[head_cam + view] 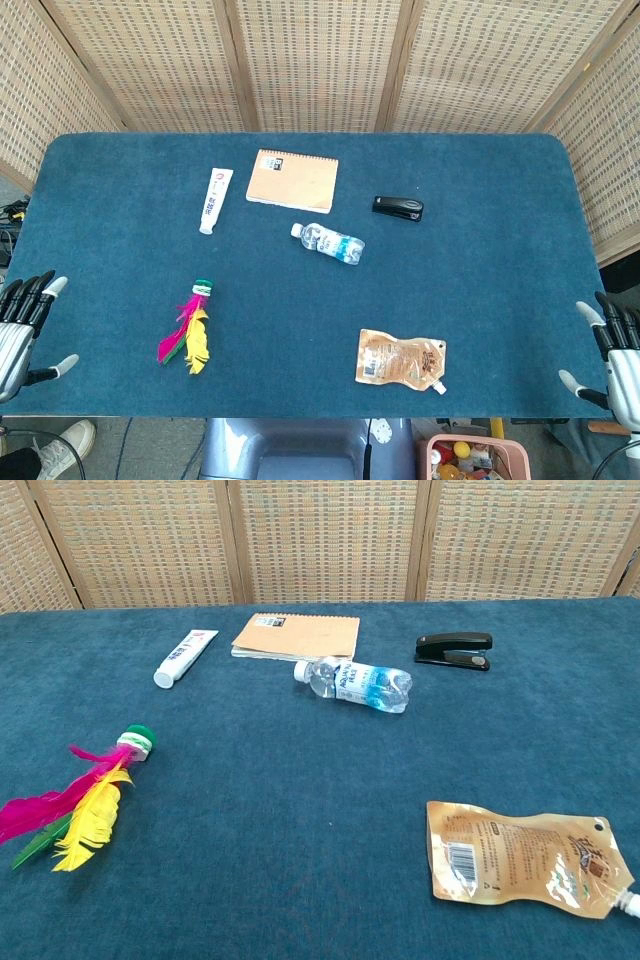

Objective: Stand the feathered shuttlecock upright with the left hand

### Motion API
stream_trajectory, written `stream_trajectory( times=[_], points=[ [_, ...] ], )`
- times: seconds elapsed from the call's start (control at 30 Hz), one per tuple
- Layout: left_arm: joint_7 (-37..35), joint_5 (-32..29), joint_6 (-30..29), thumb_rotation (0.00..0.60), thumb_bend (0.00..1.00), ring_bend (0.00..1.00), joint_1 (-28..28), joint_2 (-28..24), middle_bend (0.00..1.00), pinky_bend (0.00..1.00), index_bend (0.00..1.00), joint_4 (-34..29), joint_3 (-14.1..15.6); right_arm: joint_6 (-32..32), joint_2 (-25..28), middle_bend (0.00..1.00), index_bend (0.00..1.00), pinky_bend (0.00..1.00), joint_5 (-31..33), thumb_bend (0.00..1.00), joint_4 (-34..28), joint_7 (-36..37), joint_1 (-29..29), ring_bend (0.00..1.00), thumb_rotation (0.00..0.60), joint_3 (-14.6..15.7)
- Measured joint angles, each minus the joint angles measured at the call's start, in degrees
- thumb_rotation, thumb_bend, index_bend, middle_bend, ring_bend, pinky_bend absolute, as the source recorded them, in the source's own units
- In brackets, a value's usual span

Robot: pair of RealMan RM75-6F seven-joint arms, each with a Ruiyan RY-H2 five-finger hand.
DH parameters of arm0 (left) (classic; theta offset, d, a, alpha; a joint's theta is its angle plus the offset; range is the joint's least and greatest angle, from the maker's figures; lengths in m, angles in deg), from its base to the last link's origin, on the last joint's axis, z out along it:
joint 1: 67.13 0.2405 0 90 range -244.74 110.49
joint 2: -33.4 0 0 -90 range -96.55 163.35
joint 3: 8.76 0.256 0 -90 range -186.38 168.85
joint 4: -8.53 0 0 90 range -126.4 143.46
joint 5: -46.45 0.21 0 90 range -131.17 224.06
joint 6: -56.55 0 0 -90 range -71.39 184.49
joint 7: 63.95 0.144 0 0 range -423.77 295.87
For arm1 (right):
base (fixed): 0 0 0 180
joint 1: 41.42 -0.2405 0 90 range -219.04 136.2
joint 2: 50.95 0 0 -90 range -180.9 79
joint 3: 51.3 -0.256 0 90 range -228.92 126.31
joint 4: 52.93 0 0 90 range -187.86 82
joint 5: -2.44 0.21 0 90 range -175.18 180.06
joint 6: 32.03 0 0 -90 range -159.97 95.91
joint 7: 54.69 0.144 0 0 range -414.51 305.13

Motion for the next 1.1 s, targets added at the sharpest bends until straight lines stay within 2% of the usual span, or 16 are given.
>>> stream_trajectory(
  times=[0.3, 0.47, 0.53, 0.67, 0.77, 0.87, 1.1],
  points=[
    [1.9, -0.8, 3.4, 0.6, 0.0, 0.0, -1.6, 0.9, 0.0, 0.0, 0.0, 0.4, -0.1, 0.2, -0.2, 0.0, 0.0, 0.0, 0.7, 0.0, -0.4, -0.5, -0.1, 0.0, 0.6, -0.2],
    [4.4, 2.8, 7.5, 0.6, 0.1, 0.0, -5.6, 2.6, 0.0, 0.0, 0.0, 3.8, -0.1, 1.0, -0.5, 0.0, 0.0, 0.0, 2.4, 0.0, -0.5, -1.2, -0.4, 0.0, 0.6, -0.9],
    [3.4, 6.5, 9.3, 0.6, 0.15, 0.0, -8.0, 3.2, 0.0, 0.0, 0.05, 6.5, 0.3, 1.9, -0.5, 0.0, 0.0, 0.0, 3.4, 0.0, -0.7, -1.3, -0.7, 0.0, 0.6, -1.1],
    [-3.0, 15.8, 11.7, 0.6, 0.27, 0.0, -13.4, 4.4, 0.0, 0.0, 0.29, 13.0, 1.9, 3.2, -0.7, 0.0, 0.0, 0.0, 5.1, 0.0, -0.9, -2.2, -1.3, 0.0, 0.6, -1.7],
    [-8.9, 22.7, 12.1, 0.6, 0.36, 0.0, -17.3, 5.9, 0.0, 0.0, 0.38, 19.6, 3.2, 3.8, -1.0, 0.0, 0.0, 0.0, 5.8, 0.0, -1.0, -3.1, -1.6, 0.0, 0.6, -1.9],
    [-11.7, 27.4, 11.9, 0.6, 0.4, 0.0, -20.7, 8.3, 0.0, 0.0, 0.39, 27.2, 4.4, 4.9, -1.2, 0.0, 0.0, 0.0, 6.5, 0.0, -1.0, -3.7, -2.0, 0.0, 0.6, -1.9],
    [-12.3, 32.2, 11.2, 0.6, 0.42, 0.0, -25.5, 13.1, 0.0, 0.0, 0.39, 39.5, 6.8, 5.7, -1.7, 0.0, 0.0, 0.0, 8.2, 0.0, -1.0, -4.9, -2.4, 0.0, 0.6, -2.4]
  ],
)
